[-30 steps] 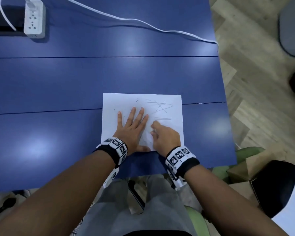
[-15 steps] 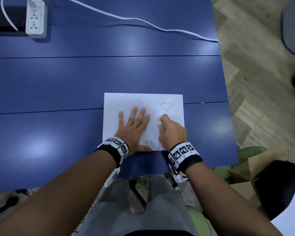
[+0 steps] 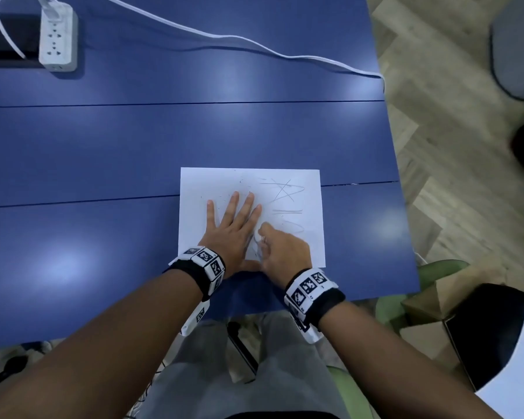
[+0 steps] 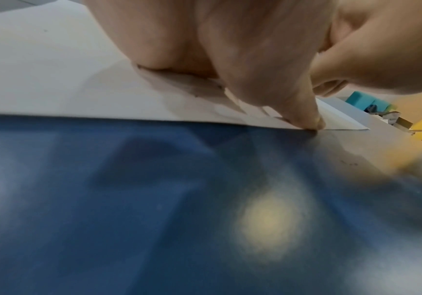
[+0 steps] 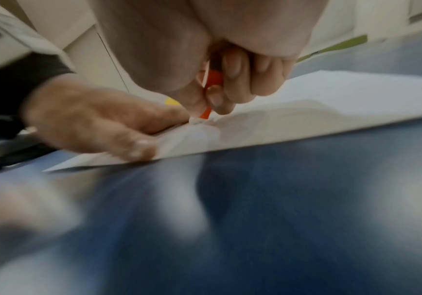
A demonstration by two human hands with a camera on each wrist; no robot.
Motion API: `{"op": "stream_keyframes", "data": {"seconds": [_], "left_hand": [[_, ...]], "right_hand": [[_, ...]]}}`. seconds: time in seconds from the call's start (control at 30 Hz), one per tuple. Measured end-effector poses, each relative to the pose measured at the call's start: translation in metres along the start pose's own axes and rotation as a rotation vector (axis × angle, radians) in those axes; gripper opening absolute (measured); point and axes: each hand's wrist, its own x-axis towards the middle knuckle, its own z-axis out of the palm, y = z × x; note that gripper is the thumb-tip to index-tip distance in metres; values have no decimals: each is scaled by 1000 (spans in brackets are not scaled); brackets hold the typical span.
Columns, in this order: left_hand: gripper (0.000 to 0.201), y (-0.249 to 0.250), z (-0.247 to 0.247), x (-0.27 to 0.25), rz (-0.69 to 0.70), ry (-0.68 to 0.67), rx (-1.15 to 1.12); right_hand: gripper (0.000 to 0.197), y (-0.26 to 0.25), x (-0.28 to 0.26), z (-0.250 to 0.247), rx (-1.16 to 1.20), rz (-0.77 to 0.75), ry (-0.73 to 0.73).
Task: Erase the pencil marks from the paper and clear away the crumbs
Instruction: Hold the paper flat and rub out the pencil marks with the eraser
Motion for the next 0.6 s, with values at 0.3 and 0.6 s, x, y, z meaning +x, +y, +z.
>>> {"op": "stream_keyframes", "data": {"seconds": [0.3,0.6], "left_hand": [[128,0,0,-1,-1,9,-10],[128,-1,1,-1,0,14,-6]], "right_hand": [[12,16,17,-10,-3,156,150],[15,18,12,-10,11,111,125]]}}
